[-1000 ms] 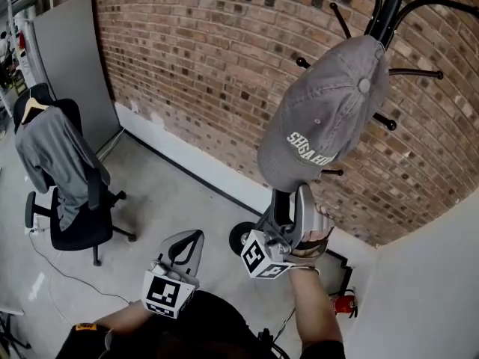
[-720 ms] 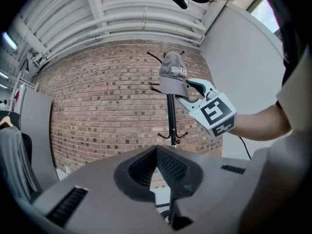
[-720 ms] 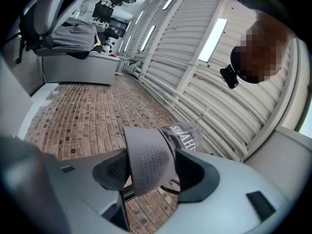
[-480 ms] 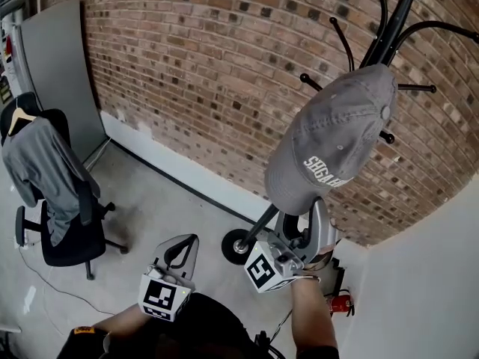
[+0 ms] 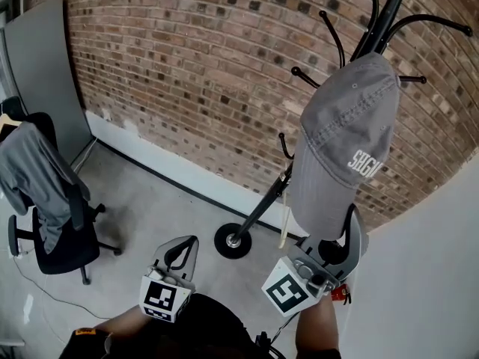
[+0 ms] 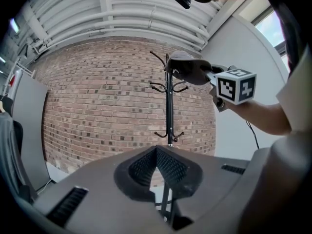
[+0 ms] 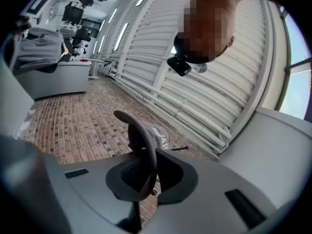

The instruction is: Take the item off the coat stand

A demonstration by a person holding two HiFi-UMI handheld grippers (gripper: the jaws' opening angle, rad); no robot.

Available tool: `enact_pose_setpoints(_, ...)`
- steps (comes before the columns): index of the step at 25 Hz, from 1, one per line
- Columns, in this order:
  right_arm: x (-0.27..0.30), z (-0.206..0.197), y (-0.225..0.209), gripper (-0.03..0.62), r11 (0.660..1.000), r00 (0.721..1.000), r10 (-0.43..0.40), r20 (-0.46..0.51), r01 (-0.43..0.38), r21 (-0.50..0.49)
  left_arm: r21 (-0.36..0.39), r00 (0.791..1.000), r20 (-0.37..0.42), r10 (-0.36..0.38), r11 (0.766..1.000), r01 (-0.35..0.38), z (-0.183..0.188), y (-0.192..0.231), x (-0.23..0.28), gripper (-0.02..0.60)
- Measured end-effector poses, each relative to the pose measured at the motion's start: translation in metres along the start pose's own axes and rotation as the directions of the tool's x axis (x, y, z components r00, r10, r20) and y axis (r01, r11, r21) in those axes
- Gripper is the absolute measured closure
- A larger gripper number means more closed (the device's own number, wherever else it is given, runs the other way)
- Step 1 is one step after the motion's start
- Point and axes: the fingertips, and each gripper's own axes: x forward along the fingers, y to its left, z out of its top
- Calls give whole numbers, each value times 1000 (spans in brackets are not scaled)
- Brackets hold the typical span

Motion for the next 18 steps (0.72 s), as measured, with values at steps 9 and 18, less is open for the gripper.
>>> enact_pose_setpoints(9, 53, 12, -75, 562, 973, 993, -114, 16, 108, 203, -36, 1000, 2, 13, 999, -13, -1, 4, 0, 558)
enact_pose_setpoints(18, 85, 17, -149, 562, 906, 970, -241, -13, 230, 355, -46, 1000, 4, 17, 999, -17, -2, 11, -9, 558)
